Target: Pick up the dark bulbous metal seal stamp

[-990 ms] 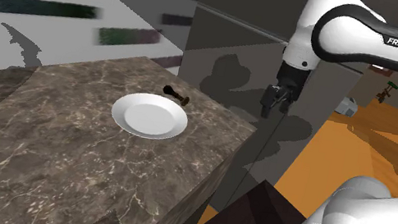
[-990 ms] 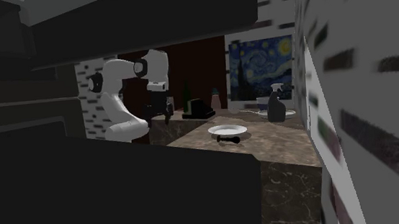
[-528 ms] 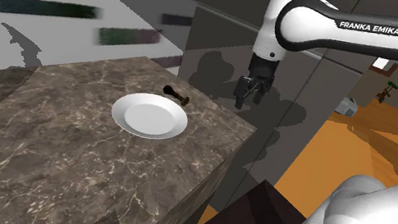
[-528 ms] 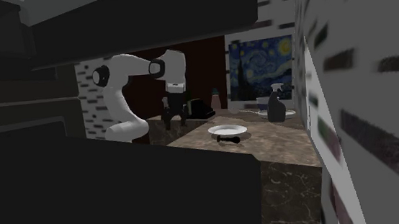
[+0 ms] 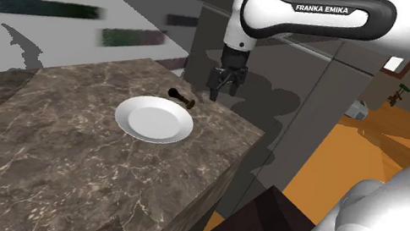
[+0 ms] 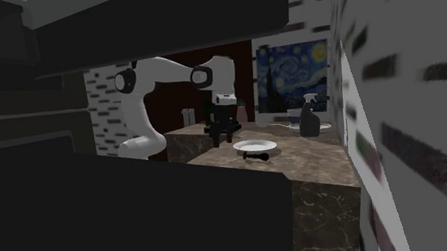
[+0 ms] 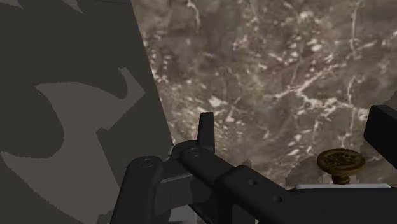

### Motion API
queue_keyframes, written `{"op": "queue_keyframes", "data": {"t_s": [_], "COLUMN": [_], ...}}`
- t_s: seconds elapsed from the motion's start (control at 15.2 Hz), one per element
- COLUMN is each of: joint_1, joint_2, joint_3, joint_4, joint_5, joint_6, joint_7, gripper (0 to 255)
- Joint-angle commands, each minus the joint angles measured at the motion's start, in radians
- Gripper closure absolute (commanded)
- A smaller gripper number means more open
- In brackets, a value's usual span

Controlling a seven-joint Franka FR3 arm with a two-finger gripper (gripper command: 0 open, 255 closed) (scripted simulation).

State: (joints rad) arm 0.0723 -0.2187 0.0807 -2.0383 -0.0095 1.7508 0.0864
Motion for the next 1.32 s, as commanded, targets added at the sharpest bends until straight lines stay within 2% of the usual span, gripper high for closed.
{"op": "queue_keyframes", "data": {"t_s": [0.0,0.53,1.12,1.19,1.25], "joint_1": [0.009,0.053,0.052,0.053,0.053], "joint_2": [0.075,0.368,0.376,0.380,0.382], "joint_3": [0.011,0.053,0.052,0.053,0.052], "joint_4": [0.067,0.394,0.302,0.308,0.312], "joint_5": [0.003,-0.004,-0.005,-0.006,-0.006], "joint_6": [0.006,-0.032,0.068,0.065,0.064], "joint_7": [-0.003,-0.006,-0.005,-0.004,-0.005], "gripper": [0,0,0,255,255]}}
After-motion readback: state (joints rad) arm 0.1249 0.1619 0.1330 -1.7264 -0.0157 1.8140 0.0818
